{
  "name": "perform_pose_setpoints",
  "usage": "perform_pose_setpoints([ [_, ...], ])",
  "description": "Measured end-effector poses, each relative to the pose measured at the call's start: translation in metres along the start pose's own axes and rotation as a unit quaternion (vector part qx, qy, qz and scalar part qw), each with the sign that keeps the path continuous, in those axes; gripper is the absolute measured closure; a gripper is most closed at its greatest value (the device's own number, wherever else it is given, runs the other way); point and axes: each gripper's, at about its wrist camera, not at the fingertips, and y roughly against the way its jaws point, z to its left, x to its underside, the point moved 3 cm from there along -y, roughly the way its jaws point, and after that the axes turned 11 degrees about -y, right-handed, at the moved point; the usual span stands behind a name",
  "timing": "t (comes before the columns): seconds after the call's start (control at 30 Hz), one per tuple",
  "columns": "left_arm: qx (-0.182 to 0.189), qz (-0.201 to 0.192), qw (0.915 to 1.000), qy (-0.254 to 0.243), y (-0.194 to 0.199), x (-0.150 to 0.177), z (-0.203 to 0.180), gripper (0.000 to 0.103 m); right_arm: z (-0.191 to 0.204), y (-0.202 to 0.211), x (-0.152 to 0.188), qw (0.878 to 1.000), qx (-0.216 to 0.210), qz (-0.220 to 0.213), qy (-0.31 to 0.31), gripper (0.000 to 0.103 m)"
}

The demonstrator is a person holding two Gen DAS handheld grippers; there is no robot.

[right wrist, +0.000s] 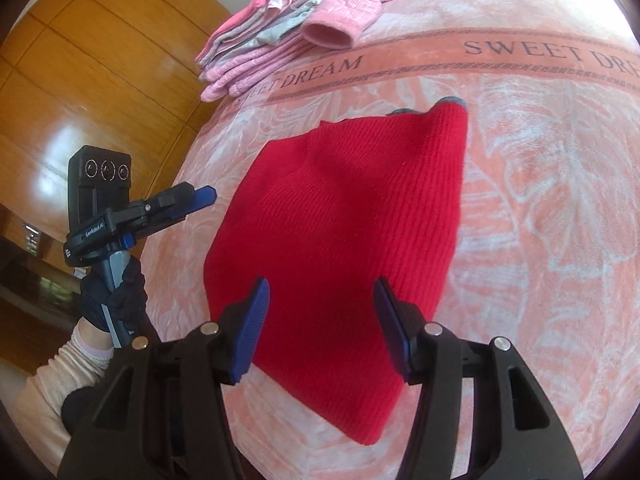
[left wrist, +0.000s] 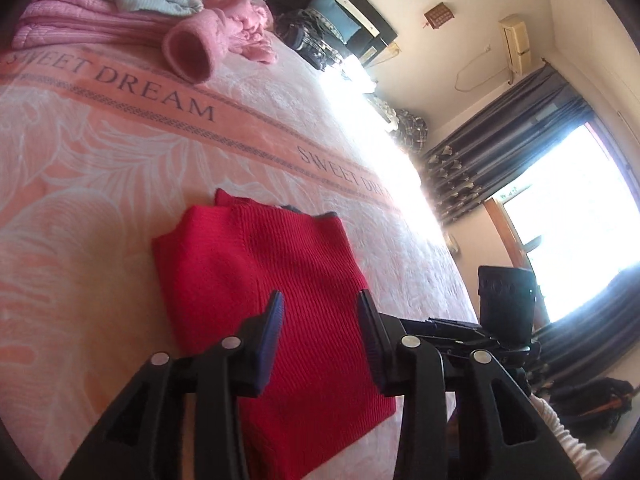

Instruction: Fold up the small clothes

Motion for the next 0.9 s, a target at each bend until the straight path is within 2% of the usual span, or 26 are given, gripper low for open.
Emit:
perform_pose_setpoints([
  [0.1, -0.013, 0.033, 0.9993, -0.015, -0.018, 0.02, -0.009, 0.063, 0.003, -0.011, 0.007, 1.0, 0.016, 0.01, 0.009, 0.05],
  [0.2, -0.042, 0.057, 0.9974, -0.01, -0.03, 0.037, 0.005, 0.063, -0.004, -0.016, 0.009, 1.0, 0.022, 0.011, 0.002, 0.051],
  [0.3, -0.042, 0.055, 0.9976, -0.001, -0.035, 0.047, 0.015, 0.067, -0.009, -0.021, 0.011, 1.0, 0.015, 0.01, -0.007, 0.051],
  [0.4, -0.038, 0.049, 0.998, 0.009, -0.036, 0.049, 0.017, 0.067, -0.016, -0.028, 0.012, 1.0, 0.013, 0.004, -0.026, 0.051],
  [0.53, -0.042, 0.044, 0.9971, 0.045, -0.025, 0.05, 0.015, 0.066, -0.004, -0.017, 0.01, 0.998, 0.049, 0.004, -0.027, 0.051],
  [0.6, -0.061, 0.036, 0.9963, 0.049, -0.009, 0.05, 0.008, 0.059, 0.009, -0.002, 0.011, 0.998, 0.065, -0.009, -0.023, 0.042],
  [0.67, -0.077, 0.012, 0.9957, 0.05, 0.014, 0.051, -0.003, 0.046, 0.021, 0.017, 0.016, 0.996, 0.077, -0.031, -0.018, 0.038],
  [0.73, -0.103, 0.001, 0.9935, 0.048, 0.037, 0.053, -0.017, 0.039, 0.029, 0.035, 0.024, 0.994, 0.095, -0.044, -0.019, 0.034],
  [0.83, -0.123, -0.002, 0.9915, 0.043, 0.067, 0.058, -0.043, 0.035, 0.039, 0.06, 0.041, 0.992, 0.106, -0.061, -0.034, 0.029],
  [0.9, -0.148, 0.015, 0.9886, 0.022, 0.081, 0.062, -0.064, 0.029, 0.048, 0.074, 0.055, 0.99, 0.112, -0.071, -0.042, 0.024],
])
